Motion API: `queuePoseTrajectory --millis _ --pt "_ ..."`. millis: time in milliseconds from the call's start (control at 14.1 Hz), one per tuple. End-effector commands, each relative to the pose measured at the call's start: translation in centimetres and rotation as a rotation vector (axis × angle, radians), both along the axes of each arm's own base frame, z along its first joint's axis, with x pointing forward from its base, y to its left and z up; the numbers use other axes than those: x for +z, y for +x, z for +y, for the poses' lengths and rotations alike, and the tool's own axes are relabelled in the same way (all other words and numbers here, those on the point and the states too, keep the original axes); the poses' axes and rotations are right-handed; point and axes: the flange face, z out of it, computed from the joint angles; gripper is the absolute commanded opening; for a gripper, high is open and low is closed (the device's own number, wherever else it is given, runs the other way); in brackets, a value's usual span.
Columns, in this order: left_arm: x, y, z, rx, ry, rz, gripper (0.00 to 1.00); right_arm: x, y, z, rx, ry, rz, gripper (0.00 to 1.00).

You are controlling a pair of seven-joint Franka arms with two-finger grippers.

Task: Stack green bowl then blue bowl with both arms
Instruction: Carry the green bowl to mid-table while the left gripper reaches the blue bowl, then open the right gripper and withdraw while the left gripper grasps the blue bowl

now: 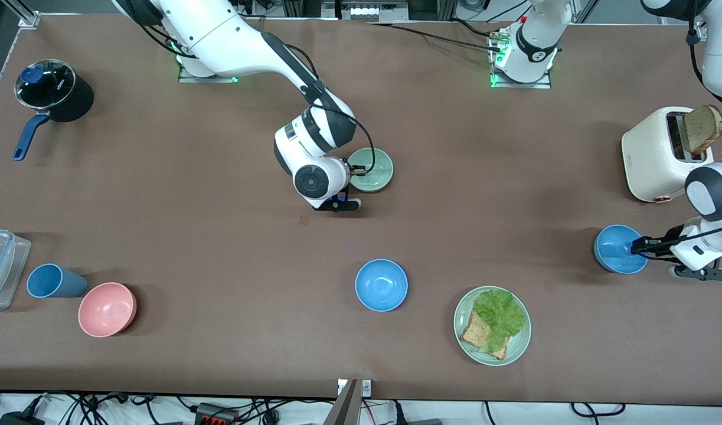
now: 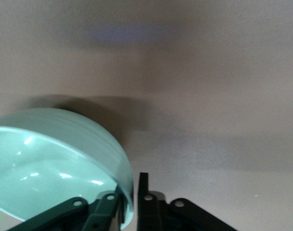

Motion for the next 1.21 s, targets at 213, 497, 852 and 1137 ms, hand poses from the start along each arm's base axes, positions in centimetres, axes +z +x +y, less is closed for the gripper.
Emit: queuePoseTrajectory --millis 213,497,852,1137 --pt "0.0 0.2 0.7 -0.021 -0.007 -0.007 0.13 15.4 7.3 -4.5 -0.102 0.048 -0.073 1.00" --pt "0.1 0.0 0.8 -0.056 -0.050 -0.005 0.01 24.0 14.2 -17.9 -0.246 0.031 -0.128 1.00" --pt "2.5 -0.1 -1.6 -0.080 -0.113 0.063 0.00 29.1 17.9 -35.8 -0.053 -0.040 -0.322 1.00" --pt "8.4 0.0 -5.7 -0.155 -0.148 0.093 0.00 32.8 17.5 -40.6 -0.070 -0.112 -0.390 1.00"
